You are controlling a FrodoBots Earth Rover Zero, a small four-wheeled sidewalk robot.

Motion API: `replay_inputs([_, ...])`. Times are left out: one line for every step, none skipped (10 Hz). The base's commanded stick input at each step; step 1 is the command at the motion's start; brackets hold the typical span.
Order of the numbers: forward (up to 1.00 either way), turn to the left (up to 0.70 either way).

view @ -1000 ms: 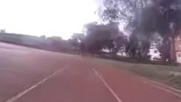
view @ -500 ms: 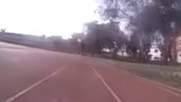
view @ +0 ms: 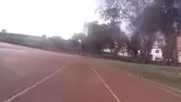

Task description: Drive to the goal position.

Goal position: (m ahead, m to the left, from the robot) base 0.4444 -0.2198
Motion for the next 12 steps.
replay_inputs([0.7,0.0])
replay_inputs([0.7,0.0])
replay_inputs([0.7,0.0])
replay_inputs([0.7,0.0])
replay_inputs([0.7,0.0])
replay_inputs([0.7,0.0])
replay_inputs([0.7,0.14])
replay_inputs([0.7,0.32])
replay_inputs([0.7,0.29])
replay_inputs([0.7,0.21])
replay_inputs([0.7,0.14])
replay_inputs([0.7,0.06])
